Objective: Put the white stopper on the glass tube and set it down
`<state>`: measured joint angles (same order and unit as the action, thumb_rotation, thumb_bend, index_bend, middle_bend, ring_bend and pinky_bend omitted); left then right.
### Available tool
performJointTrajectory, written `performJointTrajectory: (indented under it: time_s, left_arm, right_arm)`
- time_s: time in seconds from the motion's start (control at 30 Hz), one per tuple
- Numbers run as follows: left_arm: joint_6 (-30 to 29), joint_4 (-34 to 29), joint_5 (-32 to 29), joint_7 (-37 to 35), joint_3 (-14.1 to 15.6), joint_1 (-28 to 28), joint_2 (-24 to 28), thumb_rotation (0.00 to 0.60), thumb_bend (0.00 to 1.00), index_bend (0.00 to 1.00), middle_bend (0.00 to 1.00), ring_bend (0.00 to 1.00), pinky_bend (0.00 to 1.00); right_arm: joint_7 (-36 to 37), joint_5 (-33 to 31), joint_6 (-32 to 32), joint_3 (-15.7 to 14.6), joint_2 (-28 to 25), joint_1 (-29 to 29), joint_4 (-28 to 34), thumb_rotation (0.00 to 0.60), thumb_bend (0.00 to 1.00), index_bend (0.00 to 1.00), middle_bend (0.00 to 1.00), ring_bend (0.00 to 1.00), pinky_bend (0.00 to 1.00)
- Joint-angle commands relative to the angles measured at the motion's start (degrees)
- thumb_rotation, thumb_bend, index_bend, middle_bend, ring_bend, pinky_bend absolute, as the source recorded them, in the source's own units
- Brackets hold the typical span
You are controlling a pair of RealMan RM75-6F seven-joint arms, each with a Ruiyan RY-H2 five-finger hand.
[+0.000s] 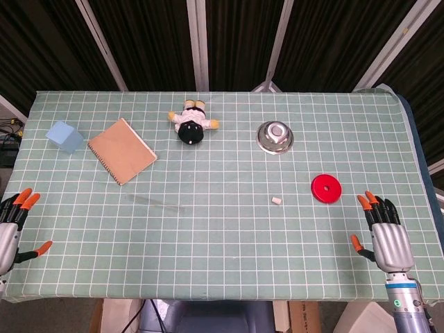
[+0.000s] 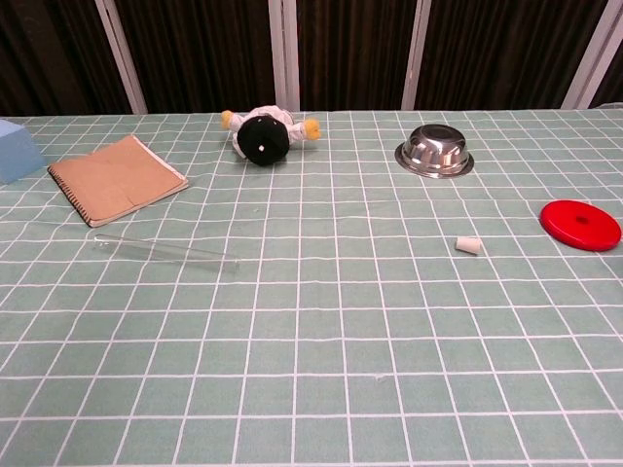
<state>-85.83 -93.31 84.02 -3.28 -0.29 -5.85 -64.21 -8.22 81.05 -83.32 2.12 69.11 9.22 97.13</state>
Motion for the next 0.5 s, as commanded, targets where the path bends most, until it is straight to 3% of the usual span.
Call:
performJointTrajectory:
  time_s: [0.03,0.2,0.5]
  left_arm:
    - [0.92,-0.1,-0.4,0.87,-0.41,-0.49,0.01,0.6,0.12,0.08,0.02,0.0,0.0]
    - [3.02,-1.87,-0.38,3.66,-1.55,-2.4,0.29,0.6,0.12,0.08,0.02,0.0,0.0]
    - [14.85,-6.56,-4.67,15.75,-6.87,-12.69,-1.36,0.6,0.13,0.14,0.09,0.0,0.0]
  right_arm:
    - [0.11,0.13,0.06,0.12,0.06,-0.13,0.28,0.6,0.39,0.0,0.0,0.0,0.0]
    - [0.38,-0.46,0.71,0.43,0.05,-0.28,0.57,0.6,0.39,0.0,0.0,0.0,0.0]
    - [0.77,-1.51,1.56,1.29,0.04,-0.39,1.13,0.6,0.39,0.0,0.0,0.0,0.0]
